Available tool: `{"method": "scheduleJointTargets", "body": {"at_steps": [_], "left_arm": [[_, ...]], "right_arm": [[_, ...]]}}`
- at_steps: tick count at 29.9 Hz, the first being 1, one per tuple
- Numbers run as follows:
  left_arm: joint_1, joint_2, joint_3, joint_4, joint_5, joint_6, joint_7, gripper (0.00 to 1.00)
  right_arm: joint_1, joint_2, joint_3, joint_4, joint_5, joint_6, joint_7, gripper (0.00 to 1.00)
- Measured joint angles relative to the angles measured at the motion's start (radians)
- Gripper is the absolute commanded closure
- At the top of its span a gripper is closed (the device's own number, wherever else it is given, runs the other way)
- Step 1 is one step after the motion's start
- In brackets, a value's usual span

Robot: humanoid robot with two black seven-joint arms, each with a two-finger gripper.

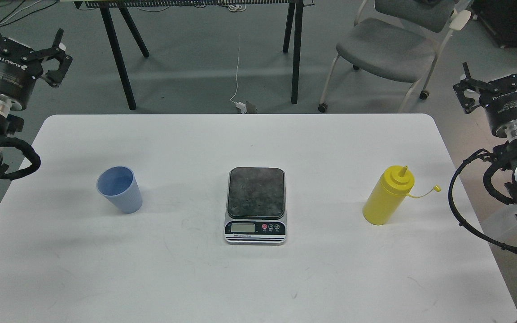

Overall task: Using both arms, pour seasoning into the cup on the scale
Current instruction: 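Reach the left gripper toward the blue cup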

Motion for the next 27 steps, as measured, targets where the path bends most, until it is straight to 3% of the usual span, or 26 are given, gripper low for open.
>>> {"method": "scheduleJointTargets", "body": {"at_steps": [9, 16, 19, 24, 27], "left_arm": [[0.006, -0.003, -0.001, -0.017, 0.000, 0.007, -0.001, 0.01], [0.003, 0.064, 0.063, -0.021, 0.108, -0.033, 0.003, 0.06], [0.001, 0.118, 0.085, -0.067, 0.294, -0.035, -0.020, 0.06], [0.044, 0.219, 0.102, -0.220, 0.711, -0.031, -0.107, 0.06], [0.074, 0.256, 0.106, -0.248, 0.956, -0.011, -0.132, 0.07]], "right_arm": [[-0.028, 0.001, 0.011, 0.007, 0.001, 0.000, 0.003, 0.00], [-0.033, -0.015, 0.033, 0.039, 0.001, 0.000, 0.008, 0.00], [-0.033, -0.023, 0.044, 0.056, 0.001, 0.000, 0.009, 0.00], [-0.034, -0.024, 0.049, 0.082, 0.001, 0.000, 0.009, 0.00], [-0.035, -0.024, 0.055, 0.093, 0.001, 0.000, 0.010, 0.00]]}}
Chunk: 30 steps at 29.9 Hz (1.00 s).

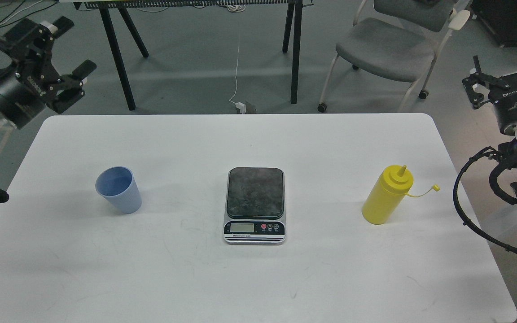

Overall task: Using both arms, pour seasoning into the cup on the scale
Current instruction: 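Reach the left gripper toward the blue cup, then grasp the blue cup with the left gripper and lift it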

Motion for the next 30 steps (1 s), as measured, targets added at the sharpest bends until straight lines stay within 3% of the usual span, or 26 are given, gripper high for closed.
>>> {"method": "scheduleJointTargets", "body": {"at_steps": [3, 8, 14, 22, 26, 30], "left_arm": [[0.014, 0.013, 0.003, -0.005, 0.241, 0.052, -0.009, 0.07], [0.057, 0.021, 0.034, 0.000, 0.612, 0.210, -0.019, 0.07], [0.059, 0.005, 0.173, 0.076, 0.965, 0.412, -0.032, 0.07], [-0.029, -0.058, 0.457, 0.249, 1.017, 0.547, -0.043, 0.22], [-0.062, -0.117, 0.534, 0.345, 1.009, 0.597, -0.051, 0.29], [-0.068, -0.141, 0.558, 0.378, 1.004, 0.604, -0.063, 0.49]], "right_arm": [[-0.007, -0.004, 0.006, 0.005, 0.000, 0.000, 0.001, 0.00], [-0.022, -0.014, 0.008, 0.006, 0.000, 0.000, 0.003, 0.00], [-0.028, -0.016, 0.014, 0.008, 0.000, 0.000, 0.003, 0.00], [-0.032, -0.032, 0.016, 0.018, 0.000, 0.000, 0.003, 0.00], [-0.036, -0.035, 0.016, 0.018, 0.000, 0.000, 0.003, 0.00], [-0.036, -0.037, 0.016, 0.018, 0.000, 0.000, 0.002, 0.00]]}}
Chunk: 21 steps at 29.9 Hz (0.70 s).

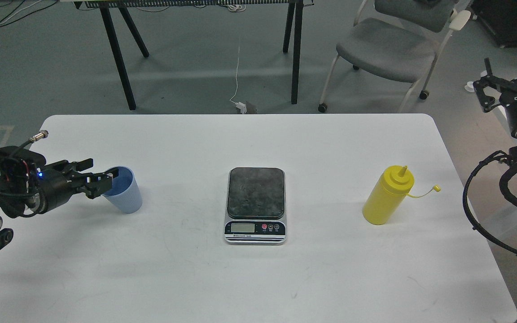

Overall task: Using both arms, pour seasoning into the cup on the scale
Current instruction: 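Grasp the blue cup with the left gripper and lift it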

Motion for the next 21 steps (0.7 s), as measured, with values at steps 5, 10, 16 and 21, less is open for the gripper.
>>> {"method": "scheduleJointTargets", "body": {"at_steps": [5, 10, 16, 21], "left_arm": [[0.000, -0.006, 0.003, 0.004, -0.002, 0.000, -0.005, 0.81], [0.000, -0.006, 0.021, 0.004, 0.000, -0.002, -0.007, 0.89], [-0.006, -0.003, 0.058, 0.004, -0.003, -0.001, -0.008, 0.96], [-0.047, -0.003, 0.060, -0.009, -0.002, -0.003, -0.007, 0.98]], "right_arm": [[0.000, -0.003, 0.001, 0.000, 0.000, 0.000, 0.000, 0.00], [-0.001, -0.003, 0.001, 0.000, 0.000, 0.000, 0.000, 0.00], [-0.002, -0.005, 0.001, -0.001, 0.000, 0.000, 0.000, 0.00], [-0.002, -0.016, 0.005, -0.001, 0.000, 0.000, 0.001, 0.00]]}}
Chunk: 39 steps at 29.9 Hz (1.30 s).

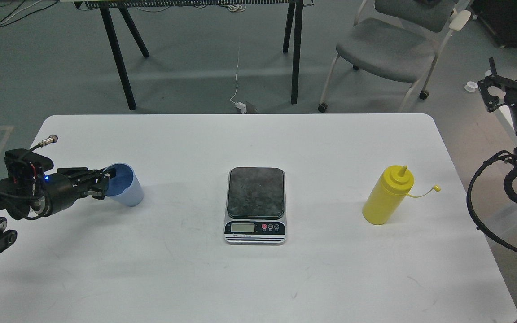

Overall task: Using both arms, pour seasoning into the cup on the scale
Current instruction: 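Grasp the blue cup with the left gripper and lift it, then carry the blue cup over the scale and lower it onto the scale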

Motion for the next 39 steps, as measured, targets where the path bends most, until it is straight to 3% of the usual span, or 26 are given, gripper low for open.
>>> {"method": "scheduleJointTargets", "body": {"at_steps": [4, 10, 16, 21, 26, 39], "left_arm": [[-0.084, 0.019, 0.001, -0.098, 0.004, -0.042, 0.000, 0.97], [-0.257, 0.031, 0.001, -0.317, 0.015, -0.267, 0.003, 0.97], [-0.386, -0.157, 0.002, -0.373, 0.036, -0.431, 0.080, 0.97], [-0.405, -0.314, 0.052, -0.316, 0.098, -0.448, 0.134, 0.97], [-0.399, -0.421, 0.098, -0.195, 0.134, -0.447, 0.145, 0.96], [-0.390, -0.466, 0.107, -0.131, 0.138, -0.446, 0.146, 0.86]], "right_arm": [[-0.009, -0.017, 0.012, 0.012, 0.000, 0.000, 0.000, 0.00], [-0.056, -0.046, 0.044, 0.051, 0.000, 0.000, 0.000, 0.00], [-0.094, -0.073, 0.072, 0.060, 0.000, 0.000, 0.000, 0.00], [-0.119, -0.088, 0.088, 0.062, 0.001, 0.000, 0.001, 0.00], [-0.145, -0.102, 0.109, 0.073, 0.001, 0.000, 0.001, 0.00], [-0.153, -0.107, 0.116, 0.100, 0.001, 0.000, 0.000, 0.00]]}}
